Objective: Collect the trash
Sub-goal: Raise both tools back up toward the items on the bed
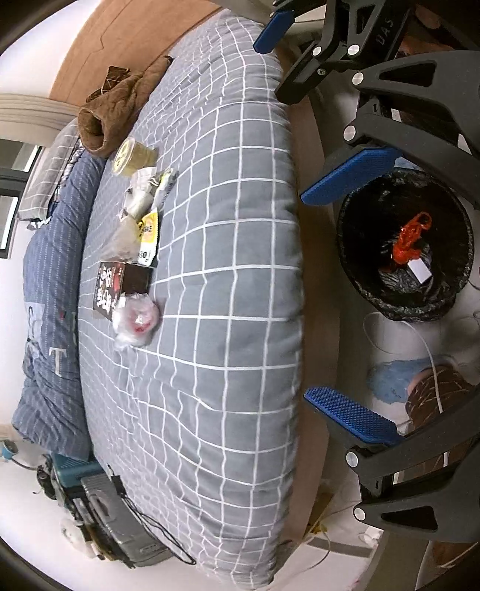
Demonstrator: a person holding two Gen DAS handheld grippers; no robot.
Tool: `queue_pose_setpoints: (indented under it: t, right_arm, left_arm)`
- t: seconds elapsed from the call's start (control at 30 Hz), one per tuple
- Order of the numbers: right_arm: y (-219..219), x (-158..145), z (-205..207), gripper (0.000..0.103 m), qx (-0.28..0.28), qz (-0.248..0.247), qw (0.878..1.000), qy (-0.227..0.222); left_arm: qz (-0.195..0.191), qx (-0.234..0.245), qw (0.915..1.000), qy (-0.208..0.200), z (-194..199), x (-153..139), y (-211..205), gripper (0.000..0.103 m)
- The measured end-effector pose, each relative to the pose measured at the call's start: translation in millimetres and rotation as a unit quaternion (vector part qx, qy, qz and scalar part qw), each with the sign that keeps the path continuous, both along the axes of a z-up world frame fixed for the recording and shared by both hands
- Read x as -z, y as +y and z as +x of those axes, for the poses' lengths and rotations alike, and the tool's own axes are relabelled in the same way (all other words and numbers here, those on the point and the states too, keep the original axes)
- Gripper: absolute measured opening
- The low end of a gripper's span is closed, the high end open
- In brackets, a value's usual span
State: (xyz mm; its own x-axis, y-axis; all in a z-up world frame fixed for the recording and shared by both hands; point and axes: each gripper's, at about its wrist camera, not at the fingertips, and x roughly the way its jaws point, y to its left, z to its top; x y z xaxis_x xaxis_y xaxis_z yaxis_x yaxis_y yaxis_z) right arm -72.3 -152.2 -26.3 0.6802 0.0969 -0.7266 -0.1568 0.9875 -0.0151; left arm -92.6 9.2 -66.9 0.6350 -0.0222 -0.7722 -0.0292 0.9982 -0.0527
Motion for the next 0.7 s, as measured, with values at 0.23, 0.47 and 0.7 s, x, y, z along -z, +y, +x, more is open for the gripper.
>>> queue_pose_setpoints:
  t: [0.23, 0.47, 0.7]
  right_arm:
    - [-6, -12, 23, 0.095, 0.001, 0.013, 1.000, -0.017]
    - [-12, -19, 66, 0.095, 0.009, 0.012, 1.000, -0.025]
    - [-10, -13, 105, 0.095, -0.001, 0.001, 1.000, -0.016]
  left_arm:
    - [-0.003, -0.009, 0.9998, -0.017, 18, -15, 2, 0.097]
    - [-0.002, -0.022, 0.9994, -0.025, 50, -24, 10, 0.097]
    - [0.005, -0.029, 0.9990, -0.035, 92, -33, 16, 0.097]
